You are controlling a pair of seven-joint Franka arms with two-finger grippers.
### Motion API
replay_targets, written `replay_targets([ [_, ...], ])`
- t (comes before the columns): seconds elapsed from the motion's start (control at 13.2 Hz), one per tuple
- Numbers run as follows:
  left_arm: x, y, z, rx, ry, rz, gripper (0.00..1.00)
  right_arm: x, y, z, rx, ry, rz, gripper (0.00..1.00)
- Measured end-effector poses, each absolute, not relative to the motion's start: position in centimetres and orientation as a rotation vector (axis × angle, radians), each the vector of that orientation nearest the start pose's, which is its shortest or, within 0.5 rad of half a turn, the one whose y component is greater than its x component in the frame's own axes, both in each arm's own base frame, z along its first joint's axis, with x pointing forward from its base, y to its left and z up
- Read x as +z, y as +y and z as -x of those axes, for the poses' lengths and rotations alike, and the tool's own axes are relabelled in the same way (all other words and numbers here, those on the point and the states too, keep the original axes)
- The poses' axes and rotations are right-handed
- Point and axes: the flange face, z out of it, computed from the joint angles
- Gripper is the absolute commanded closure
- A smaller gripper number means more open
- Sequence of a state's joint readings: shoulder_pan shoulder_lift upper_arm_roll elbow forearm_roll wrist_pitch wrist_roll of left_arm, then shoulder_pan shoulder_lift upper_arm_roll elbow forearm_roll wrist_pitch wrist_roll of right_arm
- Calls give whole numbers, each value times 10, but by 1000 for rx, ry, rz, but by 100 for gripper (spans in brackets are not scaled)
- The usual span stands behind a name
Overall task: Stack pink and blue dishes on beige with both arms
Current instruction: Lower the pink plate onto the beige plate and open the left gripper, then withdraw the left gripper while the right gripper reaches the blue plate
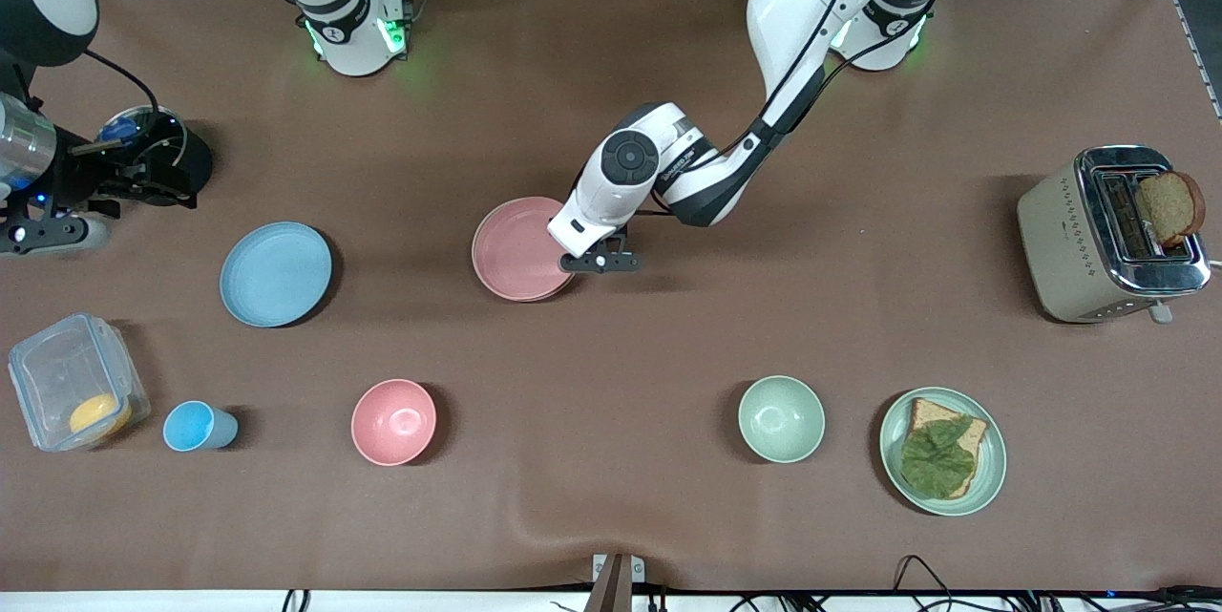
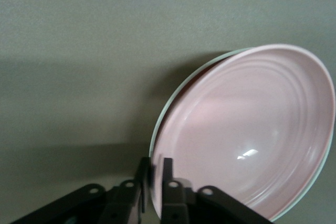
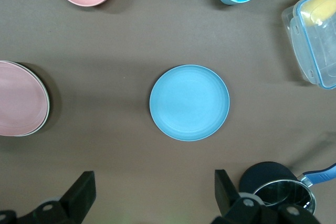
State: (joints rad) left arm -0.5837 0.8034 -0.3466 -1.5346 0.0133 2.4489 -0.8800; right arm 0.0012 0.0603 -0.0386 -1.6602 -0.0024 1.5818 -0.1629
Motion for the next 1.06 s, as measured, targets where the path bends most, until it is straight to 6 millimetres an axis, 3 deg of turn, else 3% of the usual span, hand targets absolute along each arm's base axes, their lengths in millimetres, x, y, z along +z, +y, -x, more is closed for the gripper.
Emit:
replay_targets([
  [0.15,222,-555,-469,128,-121,3416,0,550,-21,-565,217,-196,3119,0],
  [0.3,242,-560,-477,78,-144,3449,0,550,-21,-565,217,-196,3119,0],
  [0.38,260,-561,-483,38,-150,3470,0,550,-21,-565,217,-196,3119,0],
  [0.53,316,-550,-499,-65,-170,3491,0,550,-21,-565,218,-196,3119,0],
  [0.68,379,-512,-524,-125,-223,3444,0,549,-19,-565,224,-200,3118,0],
  [0.91,458,-420,-562,-205,-290,3284,0,544,-17,-567,240,-205,3115,0],
  [1.06,496,-357,-581,-228,-234,3210,0,518,-28,-574,312,-176,3107,0],
])
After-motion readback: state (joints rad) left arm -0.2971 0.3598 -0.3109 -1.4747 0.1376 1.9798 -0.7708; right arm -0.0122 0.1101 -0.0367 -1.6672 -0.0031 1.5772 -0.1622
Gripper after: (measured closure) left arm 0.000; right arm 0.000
